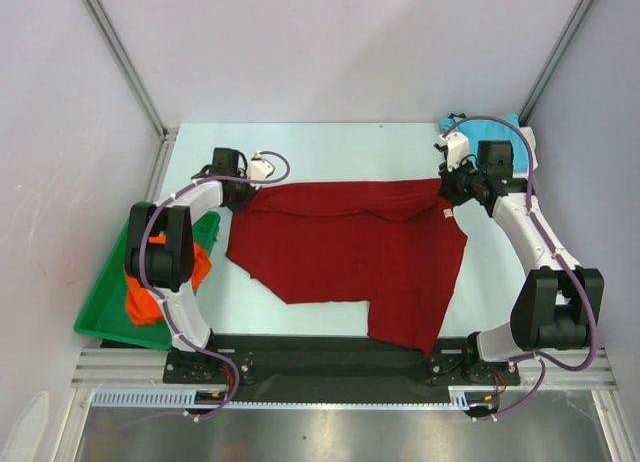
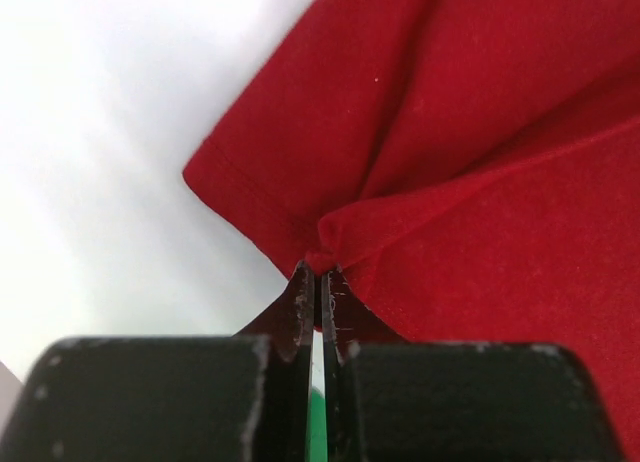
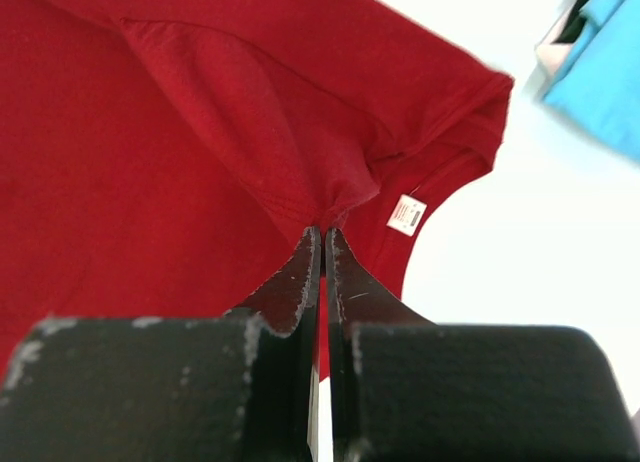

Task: Fold and stack the t-shirts
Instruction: Fold the tshirt

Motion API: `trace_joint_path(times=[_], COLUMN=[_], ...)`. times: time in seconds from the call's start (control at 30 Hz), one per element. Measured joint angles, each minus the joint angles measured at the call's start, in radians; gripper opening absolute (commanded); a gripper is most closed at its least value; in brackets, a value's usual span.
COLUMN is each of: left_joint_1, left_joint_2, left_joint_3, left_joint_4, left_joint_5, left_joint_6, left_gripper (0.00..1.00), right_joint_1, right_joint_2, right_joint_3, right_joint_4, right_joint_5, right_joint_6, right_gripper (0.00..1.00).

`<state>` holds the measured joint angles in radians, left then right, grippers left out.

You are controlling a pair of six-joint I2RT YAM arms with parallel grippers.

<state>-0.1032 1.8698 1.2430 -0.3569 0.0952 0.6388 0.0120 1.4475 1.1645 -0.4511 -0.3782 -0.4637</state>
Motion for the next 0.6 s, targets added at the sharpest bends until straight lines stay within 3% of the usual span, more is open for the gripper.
trace_joint_path(times=[0.6], left_joint_1=[0.007], left_joint_2=[0.0], left_joint_3=[-0.069], left_joint_4=[0.03], left_joint_5=[-0.014], left_joint_6=[0.028], left_gripper=[0.01], right_joint_1=[0.008], right_joint_2=[-0.027], right_joint_3=[-0.163], right_joint_4=[-0.01], right_joint_5=[-0.03], right_joint_6=[-0.001], right_gripper=[0.0])
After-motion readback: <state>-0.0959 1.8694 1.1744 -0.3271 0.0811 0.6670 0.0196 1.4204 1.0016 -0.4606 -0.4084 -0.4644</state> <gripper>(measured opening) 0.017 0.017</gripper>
